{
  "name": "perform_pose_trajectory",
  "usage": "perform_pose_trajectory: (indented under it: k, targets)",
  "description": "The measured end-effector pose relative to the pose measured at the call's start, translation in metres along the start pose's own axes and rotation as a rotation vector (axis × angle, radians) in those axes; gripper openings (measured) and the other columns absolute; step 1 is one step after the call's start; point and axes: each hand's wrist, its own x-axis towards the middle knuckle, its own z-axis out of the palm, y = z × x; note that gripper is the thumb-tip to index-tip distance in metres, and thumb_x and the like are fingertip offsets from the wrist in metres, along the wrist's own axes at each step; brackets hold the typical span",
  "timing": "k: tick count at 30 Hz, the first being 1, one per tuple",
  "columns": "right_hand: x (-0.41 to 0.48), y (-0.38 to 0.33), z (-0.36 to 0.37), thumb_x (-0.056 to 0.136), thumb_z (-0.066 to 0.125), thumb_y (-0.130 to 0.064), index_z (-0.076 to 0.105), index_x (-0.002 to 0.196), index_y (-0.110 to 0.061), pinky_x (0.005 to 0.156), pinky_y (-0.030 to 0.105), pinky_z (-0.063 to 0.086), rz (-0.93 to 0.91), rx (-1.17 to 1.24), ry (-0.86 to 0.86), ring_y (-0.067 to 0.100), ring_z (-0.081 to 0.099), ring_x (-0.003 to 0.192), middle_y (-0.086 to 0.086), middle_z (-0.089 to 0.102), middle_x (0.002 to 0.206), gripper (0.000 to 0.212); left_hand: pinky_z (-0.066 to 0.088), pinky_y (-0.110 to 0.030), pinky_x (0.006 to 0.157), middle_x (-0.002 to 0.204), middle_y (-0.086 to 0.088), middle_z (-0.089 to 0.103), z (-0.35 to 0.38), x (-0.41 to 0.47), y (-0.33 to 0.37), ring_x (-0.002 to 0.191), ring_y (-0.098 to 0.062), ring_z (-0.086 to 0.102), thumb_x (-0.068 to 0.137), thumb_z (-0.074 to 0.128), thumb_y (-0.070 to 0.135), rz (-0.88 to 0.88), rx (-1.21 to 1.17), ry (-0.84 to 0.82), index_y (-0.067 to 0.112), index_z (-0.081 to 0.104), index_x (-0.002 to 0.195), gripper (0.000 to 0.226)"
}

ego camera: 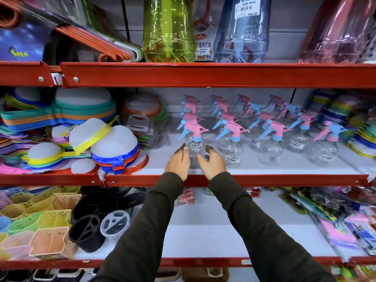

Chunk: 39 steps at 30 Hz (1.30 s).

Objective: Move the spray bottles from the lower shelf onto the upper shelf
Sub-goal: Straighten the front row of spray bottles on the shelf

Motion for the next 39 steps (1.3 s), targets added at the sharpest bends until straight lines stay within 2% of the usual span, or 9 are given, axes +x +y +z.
perform_pose_trajectory:
  k: [2, 14, 19, 22, 24, 29, 33, 37, 39]
  targets:
    - [-0.002, -0.002, 0.0, 0.093, 0.055, -0.024, 0.043, 0.142, -0.005, 0.108, 0.031, 0.036, -0.012, 0.005, -0.011, 0.03, 0.049, 0.133, 0.015, 0.051, 0.144, 0.054, 0.039, -0.044, 0.109, 0.137, -0.02, 0.057, 0.001, 0.004, 0.003, 0.123, -0.035, 0.053, 0.105, 0.022, 0.04, -0.054, -0.078, -0.033, 0.012, 0.059, 0.119, 0.048]
    - [-0.005, 0.002, 0.002, 0.092, 0.057, -0.026, 0.033, 0.149, -0.009, 0.114, 0.037, 0.036, 0.008, 0.033, -0.037, 0.031, 0.043, 0.138, 0.015, 0.043, 0.151, 0.064, 0.029, -0.036, 0.116, 0.154, -0.014, 0.043, 0.011, 0.0, 0.001, 0.139, -0.028, 0.042, 0.106, 0.022, 0.043, -0.022, -0.132, -0.04, 0.014, 0.04, 0.149, 0.054]
    - [-0.012, 0.01, -0.006, 0.093, 0.058, -0.026, 0.045, 0.142, -0.014, 0.109, 0.034, 0.041, -0.042, 0.099, 0.071, 0.019, 0.05, 0.124, 0.009, 0.046, 0.143, 0.052, 0.027, -0.039, 0.119, 0.158, -0.009, 0.036, 0.016, -0.012, -0.006, 0.144, -0.026, 0.036, 0.104, 0.021, 0.049, 0.0, -0.053, 0.093, 0.021, 0.03, 0.154, 0.058]
    - [-0.019, 0.019, -0.014, 0.094, 0.057, -0.023, 0.054, 0.133, -0.016, 0.103, 0.031, 0.046, -0.097, 0.158, 0.133, 0.01, 0.052, 0.108, 0.004, 0.051, 0.134, 0.04, 0.031, -0.045, 0.119, 0.148, -0.005, 0.048, 0.026, -0.022, -0.012, 0.137, -0.024, 0.043, 0.103, 0.024, 0.047, 0.113, -0.025, 0.262, 0.022, 0.042, 0.145, 0.052]
    - [-0.023, 0.026, -0.021, 0.094, 0.057, -0.021, 0.06, 0.127, -0.015, 0.099, 0.033, 0.051, -0.141, 0.185, 0.175, 0.014, 0.057, 0.103, 0.003, 0.055, 0.126, 0.034, 0.036, -0.034, 0.112, 0.137, -0.003, 0.056, 0.037, -0.032, -0.011, 0.127, -0.02, 0.049, 0.102, 0.026, 0.045, 0.176, -0.023, 0.375, 0.02, 0.05, 0.136, 0.049]
    - [-0.027, 0.048, -0.054, 0.094, 0.058, -0.017, 0.065, 0.118, -0.016, 0.077, 0.001, 0.044, -0.179, 0.201, 0.282, 0.001, 0.056, 0.09, 0.003, 0.057, 0.115, 0.026, 0.04, -0.034, 0.101, 0.128, 0.003, 0.06, 0.071, -0.048, 0.017, 0.119, -0.015, 0.052, 0.1, 0.029, 0.04, 0.271, -0.026, 0.409, 0.026, 0.058, 0.126, 0.042]
    - [-0.022, 0.065, -0.086, 0.093, 0.059, -0.015, 0.059, 0.125, -0.013, 0.081, 0.007, 0.044, -0.151, 0.216, 0.342, 0.009, 0.057, 0.093, 0.002, 0.049, 0.12, 0.032, 0.039, -0.029, 0.102, 0.138, -0.002, 0.055, 0.097, -0.039, 0.044, 0.124, -0.018, 0.052, 0.101, 0.027, 0.044, 0.24, -0.024, 0.284, 0.019, 0.053, 0.137, 0.051]
    - [-0.008, 0.074, -0.106, 0.097, 0.053, -0.023, 0.044, 0.143, -0.011, 0.11, 0.037, 0.041, -0.022, 0.21, 0.196, 0.023, 0.048, 0.129, 0.009, 0.042, 0.144, 0.048, 0.031, -0.032, 0.112, 0.153, -0.011, 0.042, 0.114, -0.023, 0.066, 0.139, -0.027, 0.042, 0.105, 0.029, 0.039, 0.083, -0.047, 0.083, 0.014, 0.039, 0.149, 0.052]
    - [0.0, 0.073, -0.111, 0.098, 0.049, -0.025, 0.036, 0.148, -0.01, 0.118, 0.039, 0.032, 0.024, 0.187, 0.096, 0.026, 0.04, 0.14, 0.01, 0.037, 0.154, 0.054, 0.028, -0.036, 0.116, 0.156, -0.014, 0.039, 0.119, -0.014, 0.071, 0.141, -0.03, 0.039, 0.105, 0.027, 0.041, -0.001, -0.076, 0.01, 0.012, 0.036, 0.151, 0.055]
